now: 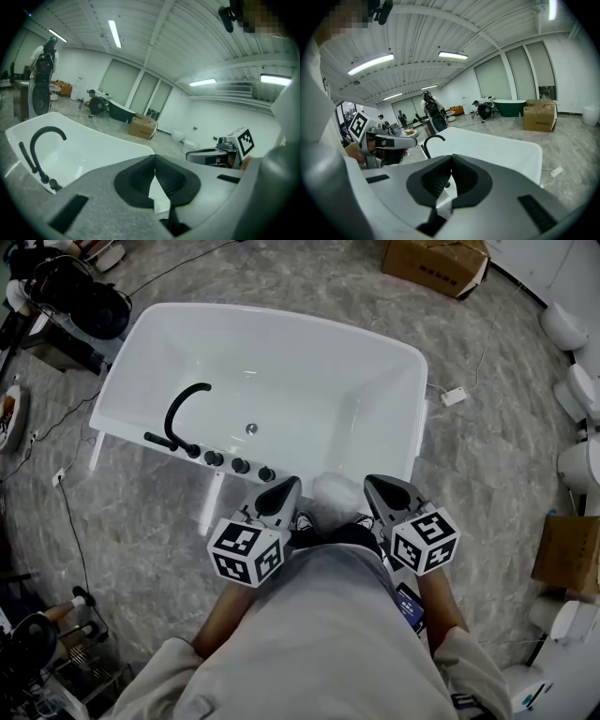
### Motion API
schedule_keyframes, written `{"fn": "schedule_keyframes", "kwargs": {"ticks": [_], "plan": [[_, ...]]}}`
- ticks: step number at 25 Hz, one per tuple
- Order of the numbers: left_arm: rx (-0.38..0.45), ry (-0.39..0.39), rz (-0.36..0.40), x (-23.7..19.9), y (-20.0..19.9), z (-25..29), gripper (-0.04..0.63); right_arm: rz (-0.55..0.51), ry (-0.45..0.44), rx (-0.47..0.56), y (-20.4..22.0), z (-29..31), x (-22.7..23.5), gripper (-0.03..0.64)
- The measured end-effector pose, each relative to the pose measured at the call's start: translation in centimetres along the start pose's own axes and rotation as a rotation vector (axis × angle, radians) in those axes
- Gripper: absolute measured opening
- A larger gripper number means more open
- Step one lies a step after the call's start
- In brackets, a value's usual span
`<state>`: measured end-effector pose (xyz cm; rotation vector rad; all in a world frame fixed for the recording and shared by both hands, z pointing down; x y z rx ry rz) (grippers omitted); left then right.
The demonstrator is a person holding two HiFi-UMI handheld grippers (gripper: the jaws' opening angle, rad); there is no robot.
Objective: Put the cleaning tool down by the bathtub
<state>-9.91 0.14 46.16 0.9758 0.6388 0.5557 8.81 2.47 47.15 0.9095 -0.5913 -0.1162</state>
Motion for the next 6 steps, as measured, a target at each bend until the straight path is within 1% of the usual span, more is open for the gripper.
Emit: {"fn": "schedule_keyframes", "kwargs": {"ticks": [6], "plan": [[-0.008, -0.003, 0.008, 0.42, 0.32, 0.02, 0.006, -0.022, -0.031, -0.043, 0.62, 0.24, -0.69, 0.011]]}}
Point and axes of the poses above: the fingertips, and each gripper's own axes: z forward along the fingers, x to its right, y out of its underside, the point moved 5 cm from there along -z, backward along the fingers, and after that the axes turned 10 degrees about z, right-handed, at the moved point
